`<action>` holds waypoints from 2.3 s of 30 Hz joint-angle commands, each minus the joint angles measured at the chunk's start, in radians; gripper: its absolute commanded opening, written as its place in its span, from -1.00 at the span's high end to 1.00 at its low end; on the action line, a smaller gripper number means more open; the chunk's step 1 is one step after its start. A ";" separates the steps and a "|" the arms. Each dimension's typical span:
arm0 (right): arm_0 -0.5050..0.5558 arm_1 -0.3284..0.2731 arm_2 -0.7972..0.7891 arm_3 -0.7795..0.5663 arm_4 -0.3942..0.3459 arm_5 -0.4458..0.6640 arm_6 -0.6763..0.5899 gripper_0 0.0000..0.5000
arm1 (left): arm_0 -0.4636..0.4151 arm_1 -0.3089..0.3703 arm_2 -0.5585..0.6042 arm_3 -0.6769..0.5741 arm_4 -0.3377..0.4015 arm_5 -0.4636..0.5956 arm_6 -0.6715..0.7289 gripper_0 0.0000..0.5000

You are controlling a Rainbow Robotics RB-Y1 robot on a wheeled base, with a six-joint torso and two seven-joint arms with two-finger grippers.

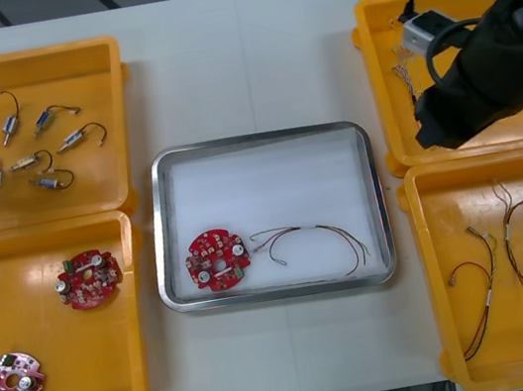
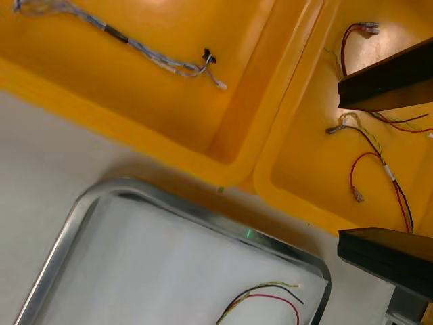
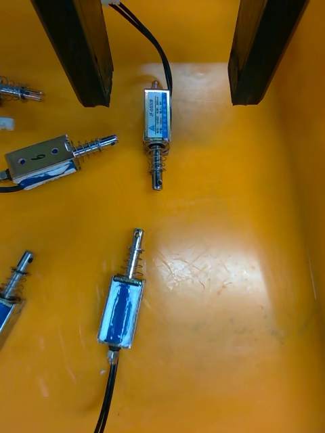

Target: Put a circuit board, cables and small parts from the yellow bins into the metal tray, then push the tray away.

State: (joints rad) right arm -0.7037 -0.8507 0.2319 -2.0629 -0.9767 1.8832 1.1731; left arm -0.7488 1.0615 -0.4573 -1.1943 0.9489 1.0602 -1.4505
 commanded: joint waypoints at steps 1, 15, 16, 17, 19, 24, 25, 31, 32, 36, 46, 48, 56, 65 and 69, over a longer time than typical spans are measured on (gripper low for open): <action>0.061 -0.103 -0.071 -0.023 -0.017 -0.039 -0.012 -1.00 | -0.040 -0.002 -0.041 0.016 -0.004 -0.046 -0.036 -1.00; 0.072 -0.209 -0.120 0.244 -0.111 -0.193 0.332 -1.00 | -0.040 -0.038 -0.050 0.076 0.019 -0.085 -0.059 -1.00; 0.073 -0.212 -0.120 0.262 -0.111 -0.205 0.358 -1.00 | -0.040 -0.040 -0.050 0.076 0.021 -0.086 -0.059 -1.00; 0.072 -0.217 -0.120 0.276 -0.109 -0.216 0.381 -1.00 | -0.040 -0.038 -0.052 0.076 0.024 -0.085 -0.061 -1.00; 0.069 -0.223 -0.120 0.308 -0.111 -0.234 0.428 -1.00 | -0.040 -0.040 -0.055 0.076 0.028 -0.085 -0.065 -1.00; 0.044 -0.238 -0.120 0.397 -0.100 -0.265 0.543 -1.00 | -0.040 -0.038 -0.075 0.078 0.028 -0.098 -0.067 -1.00; 0.038 -0.241 -0.120 0.422 -0.100 -0.276 0.573 -1.00 | -0.040 -0.038 -0.083 0.081 0.028 -0.106 -0.067 -1.00; 0.000 -0.241 -0.105 0.538 -0.097 -0.343 0.741 -1.00 | -0.040 -0.038 -0.087 0.091 0.027 -0.114 -0.073 -1.00; -0.008 -0.243 -0.097 0.558 -0.097 -0.354 0.769 -1.00 | -0.040 -0.038 -0.087 0.093 0.027 -0.114 -0.073 -1.00; -0.060 -0.243 -0.034 0.659 -0.097 -0.417 0.886 -1.00 | -0.040 -0.040 -0.089 0.101 0.027 -0.114 -0.079 -0.20; -0.231 -0.217 0.155 0.929 -0.112 -0.559 1.183 -1.00 | -0.038 -0.038 -0.087 0.107 0.027 -0.120 -0.091 1.00; -0.247 -0.205 0.165 0.977 -0.114 -0.584 1.238 -1.00 | -0.040 -0.038 -0.087 0.108 0.027 -0.120 -0.096 1.00; -0.277 -0.136 0.165 1.142 -0.117 -0.688 1.484 -1.00 | -0.040 0.006 -0.087 0.090 0.079 -0.115 -0.116 1.00; -0.296 -0.042 0.165 1.264 -0.106 -0.762 1.532 -1.00 | -0.040 0.127 -0.015 -0.015 0.226 -0.009 -0.113 1.00; -0.316 -0.017 0.165 1.333 -0.122 -0.780 1.532 -1.00 | -0.046 0.149 0.075 -0.057 0.234 0.104 -0.110 1.00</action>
State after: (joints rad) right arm -0.9540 -0.8877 0.4060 -0.7701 -1.0851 1.1219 2.6724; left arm -0.7504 1.1450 -0.4833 -1.2118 1.1700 1.0971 -1.4538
